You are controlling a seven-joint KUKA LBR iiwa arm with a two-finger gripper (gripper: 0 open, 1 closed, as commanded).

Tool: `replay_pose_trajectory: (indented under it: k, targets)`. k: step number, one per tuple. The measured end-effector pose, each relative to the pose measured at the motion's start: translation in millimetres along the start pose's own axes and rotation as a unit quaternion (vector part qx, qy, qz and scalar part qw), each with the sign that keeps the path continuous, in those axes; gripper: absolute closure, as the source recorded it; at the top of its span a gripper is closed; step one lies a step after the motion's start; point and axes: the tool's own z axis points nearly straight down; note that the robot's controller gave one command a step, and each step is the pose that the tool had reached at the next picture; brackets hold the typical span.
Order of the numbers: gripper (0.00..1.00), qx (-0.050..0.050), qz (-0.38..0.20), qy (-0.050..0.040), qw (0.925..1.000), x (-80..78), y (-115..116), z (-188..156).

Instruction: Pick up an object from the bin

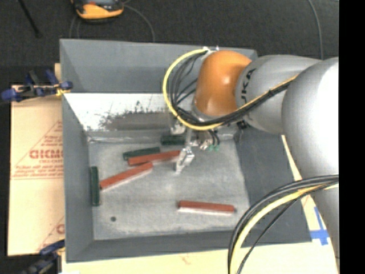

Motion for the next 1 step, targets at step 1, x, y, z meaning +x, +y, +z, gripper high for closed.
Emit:
replay_pose_trajectory:
  k: [1]
  targets:
    - [0.00, 0.000, -0.002, 0.0040, 1.0000, -1.4, 1.7, 4.1]
